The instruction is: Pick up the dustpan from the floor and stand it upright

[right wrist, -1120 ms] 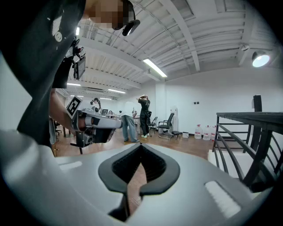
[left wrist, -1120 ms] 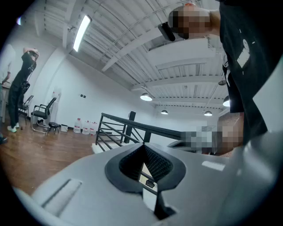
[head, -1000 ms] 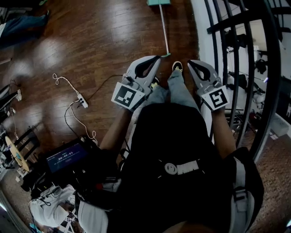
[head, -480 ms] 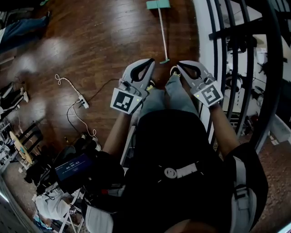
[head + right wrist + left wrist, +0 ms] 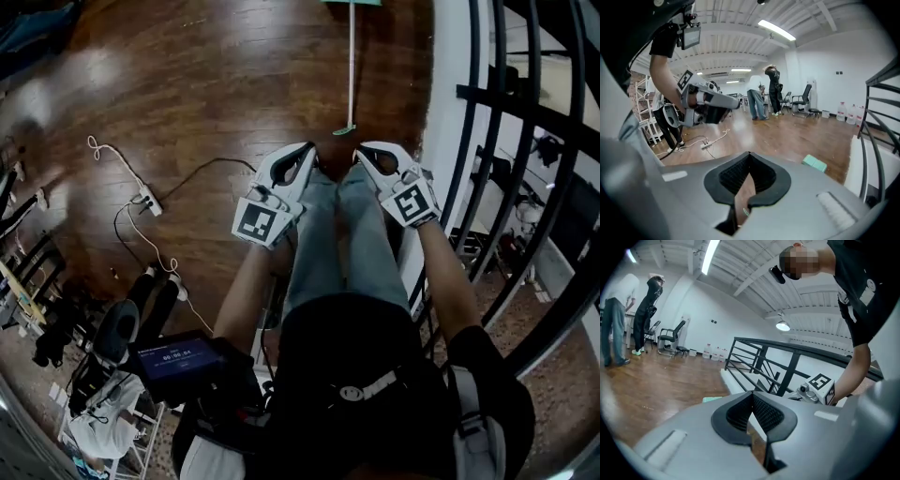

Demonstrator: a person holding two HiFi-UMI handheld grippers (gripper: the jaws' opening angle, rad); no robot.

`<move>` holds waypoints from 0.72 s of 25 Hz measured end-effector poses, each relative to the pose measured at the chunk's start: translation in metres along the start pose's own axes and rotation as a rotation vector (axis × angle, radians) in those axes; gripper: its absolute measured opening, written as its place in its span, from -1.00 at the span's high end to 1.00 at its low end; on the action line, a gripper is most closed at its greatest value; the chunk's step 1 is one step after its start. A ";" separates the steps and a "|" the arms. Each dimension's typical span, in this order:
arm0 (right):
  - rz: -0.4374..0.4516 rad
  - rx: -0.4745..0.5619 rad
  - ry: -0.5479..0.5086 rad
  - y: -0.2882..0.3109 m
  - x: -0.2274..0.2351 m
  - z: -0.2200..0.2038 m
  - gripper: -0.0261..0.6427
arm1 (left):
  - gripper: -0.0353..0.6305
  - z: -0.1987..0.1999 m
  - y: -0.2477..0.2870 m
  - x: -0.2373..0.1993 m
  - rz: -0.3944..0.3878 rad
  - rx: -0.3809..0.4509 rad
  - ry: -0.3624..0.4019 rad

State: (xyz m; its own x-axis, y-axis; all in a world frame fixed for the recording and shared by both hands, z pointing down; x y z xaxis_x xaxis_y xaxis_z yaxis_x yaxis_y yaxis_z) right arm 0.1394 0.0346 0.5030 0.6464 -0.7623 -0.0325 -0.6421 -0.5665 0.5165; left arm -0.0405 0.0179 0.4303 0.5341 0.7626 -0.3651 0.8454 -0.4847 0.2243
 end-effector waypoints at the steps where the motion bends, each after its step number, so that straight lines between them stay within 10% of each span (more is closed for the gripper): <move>1: 0.008 -0.027 -0.005 0.019 0.001 -0.022 0.92 | 0.84 -0.017 0.002 -0.013 0.013 -0.008 -0.013; 18: 0.490 -0.337 -0.376 0.259 -0.070 -0.430 0.50 | 0.84 -0.288 0.032 -0.148 0.143 -0.027 -0.139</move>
State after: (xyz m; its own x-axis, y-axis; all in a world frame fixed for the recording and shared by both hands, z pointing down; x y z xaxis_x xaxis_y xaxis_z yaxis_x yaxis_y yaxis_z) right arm 0.1048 0.0760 1.0073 0.0894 -0.9959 0.0092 -0.6211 -0.0485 0.7822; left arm -0.0909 0.0135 0.7518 0.6442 0.6197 -0.4483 0.7620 -0.5706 0.3061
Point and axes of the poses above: the fingertips, and each gripper's own axes: y forward along the fingers, x to its right, z out of its top, the point moved 7 cm from there along -y, backward along the fingers, and after that the axes turned 13 degrees about -z, right-handed, at the moved point
